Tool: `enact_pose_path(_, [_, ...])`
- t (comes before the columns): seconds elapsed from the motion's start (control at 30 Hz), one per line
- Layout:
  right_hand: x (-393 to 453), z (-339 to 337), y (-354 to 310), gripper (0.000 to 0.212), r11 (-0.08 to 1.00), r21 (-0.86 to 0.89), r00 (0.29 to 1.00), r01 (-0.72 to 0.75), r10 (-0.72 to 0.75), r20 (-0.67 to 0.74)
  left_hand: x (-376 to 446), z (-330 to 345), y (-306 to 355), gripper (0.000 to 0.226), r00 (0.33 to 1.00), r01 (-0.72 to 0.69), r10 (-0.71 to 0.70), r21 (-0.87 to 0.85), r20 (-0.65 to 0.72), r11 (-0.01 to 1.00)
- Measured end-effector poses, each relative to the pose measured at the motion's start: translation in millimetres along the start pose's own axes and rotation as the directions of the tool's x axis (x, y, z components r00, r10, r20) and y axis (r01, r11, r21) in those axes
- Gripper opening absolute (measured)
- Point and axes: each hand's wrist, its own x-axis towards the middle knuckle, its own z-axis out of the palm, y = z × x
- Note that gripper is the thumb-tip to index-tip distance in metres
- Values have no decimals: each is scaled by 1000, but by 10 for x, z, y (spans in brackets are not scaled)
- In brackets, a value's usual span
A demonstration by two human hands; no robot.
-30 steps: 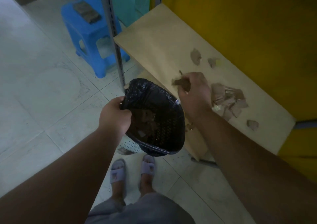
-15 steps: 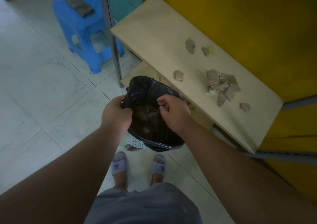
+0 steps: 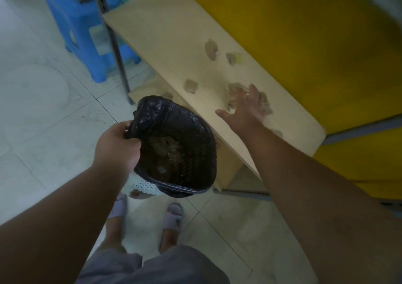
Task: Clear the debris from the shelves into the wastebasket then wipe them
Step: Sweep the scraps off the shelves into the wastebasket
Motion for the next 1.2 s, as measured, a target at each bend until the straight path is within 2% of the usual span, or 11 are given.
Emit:
enact_pose_path(0.13, [348,73,141,112,996,32,989,-88,83,120,22,118,-10,57,999,13,-12,23,-52,1000])
enact_pose_path(0.2, [451,132,160,114,994,-12,975,-107,107,193,49,168,11,58,998,8,-5,39,-60,999])
enact_pose_path(0.3, [505,260,137,94,990,-144,975,-4,36,220,102,218,25,58,998,2,0,36,-66,999])
enact_pose_path(0.4, [459,414,101,70,955,-256,986,152,-130,100,130,235,0,58,998,14,-13,16,-66,1000])
enact_pose_path(0.6, [410,609,6,38,946,-245,961,213,-249,-124,184,272,-45,58,998,23,-23,1,-59,1000])
enact_pose_path(0.7, [540,623,31,36,955,-183,943,233,-268,-199,205,275,-49,57,999,2,-1,18,-53,1000])
enact_pose_path(0.83, [557,461,-44,31,958,16,897,285,-261,-356,205,244,-18,56,1000,-1,1,23,-22,1000])
enact_pose_path(1.0, [-40,150,-538,28,842,354,855,407,-214,-473,233,130,10,53,1000,-1,1,24,19,1000])
enact_pose_path(1.1, [-540,193,-850,23,754,460,874,469,-323,-362,285,12,-20,56,999,22,-22,-17,33,1000])
enact_pose_path(1.17, [-750,341,-1012,27,760,450,877,469,-461,-134,340,-66,-46,56,998,44,-42,-56,44,997])
enact_pose_path(1.2, [-815,422,-1085,36,783,419,862,459,-507,2,377,-106,-59,54,998,51,-48,-71,47,996])
